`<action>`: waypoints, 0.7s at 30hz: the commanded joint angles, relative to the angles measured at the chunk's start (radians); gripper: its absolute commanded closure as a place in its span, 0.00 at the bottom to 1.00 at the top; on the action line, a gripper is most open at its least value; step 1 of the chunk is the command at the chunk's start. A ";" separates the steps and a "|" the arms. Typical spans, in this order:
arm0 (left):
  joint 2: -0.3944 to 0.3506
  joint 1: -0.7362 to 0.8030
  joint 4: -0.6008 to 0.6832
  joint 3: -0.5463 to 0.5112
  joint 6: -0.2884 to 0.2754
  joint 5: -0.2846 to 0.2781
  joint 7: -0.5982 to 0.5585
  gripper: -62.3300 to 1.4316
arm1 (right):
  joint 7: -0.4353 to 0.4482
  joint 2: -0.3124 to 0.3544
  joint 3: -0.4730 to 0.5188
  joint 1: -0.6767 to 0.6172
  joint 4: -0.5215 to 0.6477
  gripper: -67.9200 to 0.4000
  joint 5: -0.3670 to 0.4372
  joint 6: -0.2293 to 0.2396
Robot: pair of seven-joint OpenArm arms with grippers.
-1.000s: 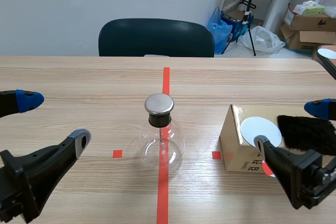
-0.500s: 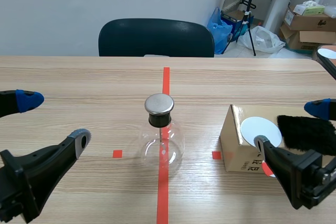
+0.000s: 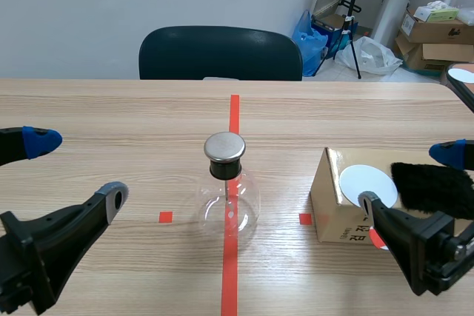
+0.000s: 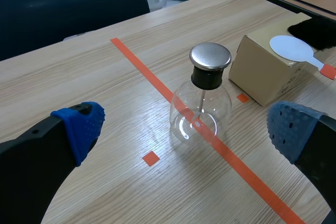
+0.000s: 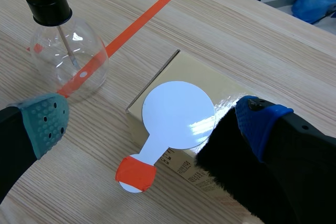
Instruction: Do the electroscope experiment
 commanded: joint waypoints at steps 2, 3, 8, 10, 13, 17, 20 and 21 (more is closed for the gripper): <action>0.008 0.005 0.026 -0.005 -0.001 -0.006 -0.014 0.00 | 0.016 0.008 0.002 0.009 0.015 0.00 -0.016 -0.004; 0.008 0.005 0.026 -0.005 -0.001 -0.006 -0.014 0.00 | 0.019 0.008 0.002 0.009 0.015 0.00 -0.032 -0.004; 0.008 0.005 0.026 -0.005 -0.001 -0.006 -0.014 0.00 | 0.040 0.008 0.002 -0.029 0.027 0.00 -0.155 -0.016; 0.008 0.005 0.026 -0.005 -0.001 -0.006 -0.014 0.00 | 0.079 0.008 0.002 -0.066 0.037 0.00 -0.226 -0.031; 0.008 0.005 0.026 -0.005 -0.001 -0.006 -0.014 0.00 | 0.157 0.008 0.002 -0.133 0.054 0.00 -0.335 -0.063; 0.008 0.005 0.026 -0.005 -0.001 -0.006 -0.014 0.00 | 0.262 0.007 0.002 -0.215 0.063 0.00 -0.495 -0.135; 0.008 0.005 0.026 -0.005 -0.002 -0.006 -0.014 0.00 | 0.326 -0.018 0.002 -0.263 0.063 0.00 -0.656 -0.191; 0.008 0.005 0.026 -0.005 -0.002 -0.006 -0.014 0.00 | 0.336 -0.033 0.002 -0.272 0.063 0.00 -0.706 -0.202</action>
